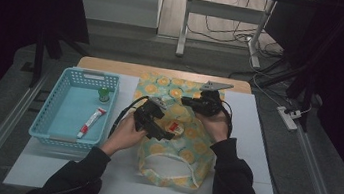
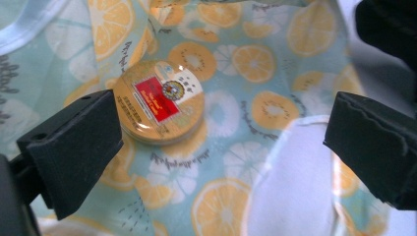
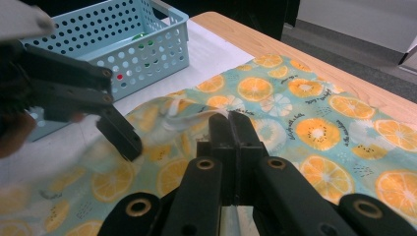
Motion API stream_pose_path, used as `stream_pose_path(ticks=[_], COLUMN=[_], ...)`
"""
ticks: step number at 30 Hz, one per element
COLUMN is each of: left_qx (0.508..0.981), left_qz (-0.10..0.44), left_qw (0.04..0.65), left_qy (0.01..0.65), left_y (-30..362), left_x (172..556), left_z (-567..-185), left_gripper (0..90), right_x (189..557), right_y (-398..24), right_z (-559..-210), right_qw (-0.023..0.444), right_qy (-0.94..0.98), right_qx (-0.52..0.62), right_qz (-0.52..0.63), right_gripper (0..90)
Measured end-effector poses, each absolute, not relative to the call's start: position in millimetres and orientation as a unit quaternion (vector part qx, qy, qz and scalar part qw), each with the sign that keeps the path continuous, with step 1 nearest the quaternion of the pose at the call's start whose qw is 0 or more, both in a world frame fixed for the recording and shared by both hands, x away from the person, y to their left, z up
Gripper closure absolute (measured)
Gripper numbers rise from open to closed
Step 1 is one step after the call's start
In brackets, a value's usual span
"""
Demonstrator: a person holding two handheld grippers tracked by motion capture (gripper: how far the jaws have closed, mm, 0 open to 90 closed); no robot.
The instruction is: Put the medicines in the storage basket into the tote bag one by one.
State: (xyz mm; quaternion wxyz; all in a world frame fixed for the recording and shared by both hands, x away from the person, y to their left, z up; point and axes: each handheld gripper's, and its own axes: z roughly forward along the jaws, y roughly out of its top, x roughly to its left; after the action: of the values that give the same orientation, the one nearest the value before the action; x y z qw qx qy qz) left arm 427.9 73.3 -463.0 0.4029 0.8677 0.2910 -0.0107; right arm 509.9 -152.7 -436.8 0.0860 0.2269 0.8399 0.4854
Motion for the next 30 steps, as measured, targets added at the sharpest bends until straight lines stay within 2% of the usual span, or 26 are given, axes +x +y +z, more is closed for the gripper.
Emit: stream_pose_path(ticks=[6,14,30], left_qx=[0.861,0.85,0.844], left_qz=[-0.012,0.02,0.045], left_qw=[0.417,0.428,0.411], left_qy=[0.293,0.307,0.343], left_y=[89,115,165], left_x=[421,412,400], left_z=[-458,-450,-446], left_gripper=[0.0,0.0,0.0], right_x=[510,510,509], right_y=[-152,-152,-150], right_z=[-438,-438,-439], right_qw=[0.085,0.084,0.081], right_qy=[0.841,0.841,0.843], right_qx=[0.229,0.229,0.23], right_qz=[0.483,0.484,0.48], right_gripper=[90.0,90.0,90.0])
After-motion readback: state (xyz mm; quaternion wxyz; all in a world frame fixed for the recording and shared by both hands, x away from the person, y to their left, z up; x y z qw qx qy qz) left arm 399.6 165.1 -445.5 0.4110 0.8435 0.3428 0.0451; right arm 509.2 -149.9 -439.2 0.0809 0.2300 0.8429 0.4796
